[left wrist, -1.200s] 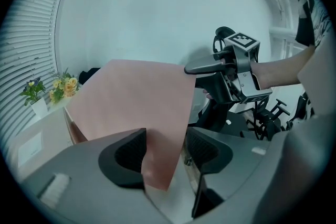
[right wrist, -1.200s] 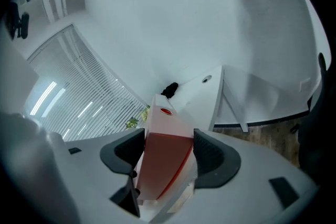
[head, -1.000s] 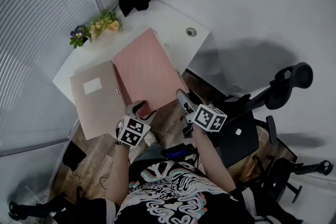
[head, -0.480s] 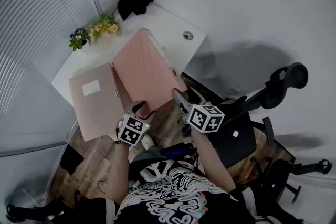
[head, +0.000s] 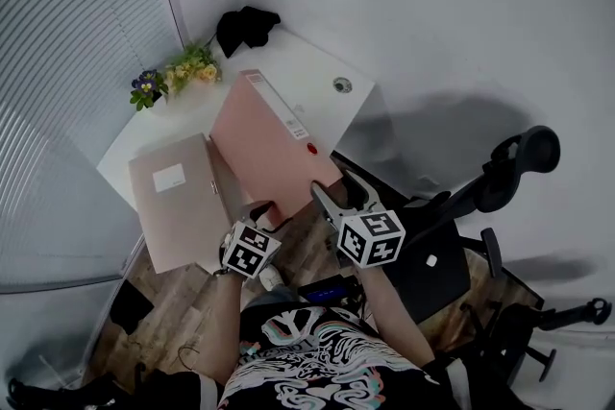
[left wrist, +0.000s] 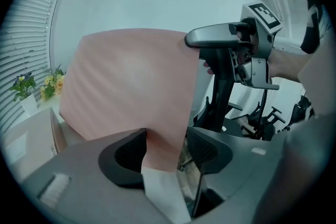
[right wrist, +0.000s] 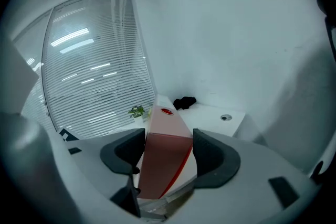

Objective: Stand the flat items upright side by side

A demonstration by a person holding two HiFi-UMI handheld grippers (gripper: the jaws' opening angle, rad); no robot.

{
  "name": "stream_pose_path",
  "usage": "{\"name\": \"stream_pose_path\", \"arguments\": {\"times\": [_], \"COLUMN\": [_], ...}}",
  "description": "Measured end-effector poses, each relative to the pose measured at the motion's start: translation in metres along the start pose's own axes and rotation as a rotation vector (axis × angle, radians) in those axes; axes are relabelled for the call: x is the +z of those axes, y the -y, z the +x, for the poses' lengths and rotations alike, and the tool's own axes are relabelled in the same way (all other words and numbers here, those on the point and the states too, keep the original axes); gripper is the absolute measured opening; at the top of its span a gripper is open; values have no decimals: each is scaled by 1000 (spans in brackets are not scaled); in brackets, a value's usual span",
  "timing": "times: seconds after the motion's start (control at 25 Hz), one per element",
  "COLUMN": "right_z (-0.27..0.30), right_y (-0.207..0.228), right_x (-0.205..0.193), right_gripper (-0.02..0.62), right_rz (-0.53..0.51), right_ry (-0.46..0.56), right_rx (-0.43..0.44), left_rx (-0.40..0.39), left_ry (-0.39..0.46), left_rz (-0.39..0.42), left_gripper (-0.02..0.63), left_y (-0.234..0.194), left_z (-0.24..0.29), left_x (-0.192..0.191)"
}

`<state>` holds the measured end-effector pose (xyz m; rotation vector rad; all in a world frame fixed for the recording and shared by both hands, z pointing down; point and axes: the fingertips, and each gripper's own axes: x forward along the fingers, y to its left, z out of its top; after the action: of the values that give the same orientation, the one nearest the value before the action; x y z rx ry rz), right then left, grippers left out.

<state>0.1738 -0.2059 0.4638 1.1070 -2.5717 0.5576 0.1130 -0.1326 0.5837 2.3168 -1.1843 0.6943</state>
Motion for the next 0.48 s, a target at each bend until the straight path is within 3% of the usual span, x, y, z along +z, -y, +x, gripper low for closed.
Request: {"name": "stream_pose_path", "arguments": {"times": [0.48], "right_z": [0], "right_y": [-30], "right_x": [13], "right_gripper": [284], "right_rz": [-286], "right_ry": [6], "right_rx": [31], "left_rx": [-27], "left_ry": [-4], "left_rz": [-12], "left_gripper": [244], "left_y": [0], "left_z": [14], "left_x": [4]}}
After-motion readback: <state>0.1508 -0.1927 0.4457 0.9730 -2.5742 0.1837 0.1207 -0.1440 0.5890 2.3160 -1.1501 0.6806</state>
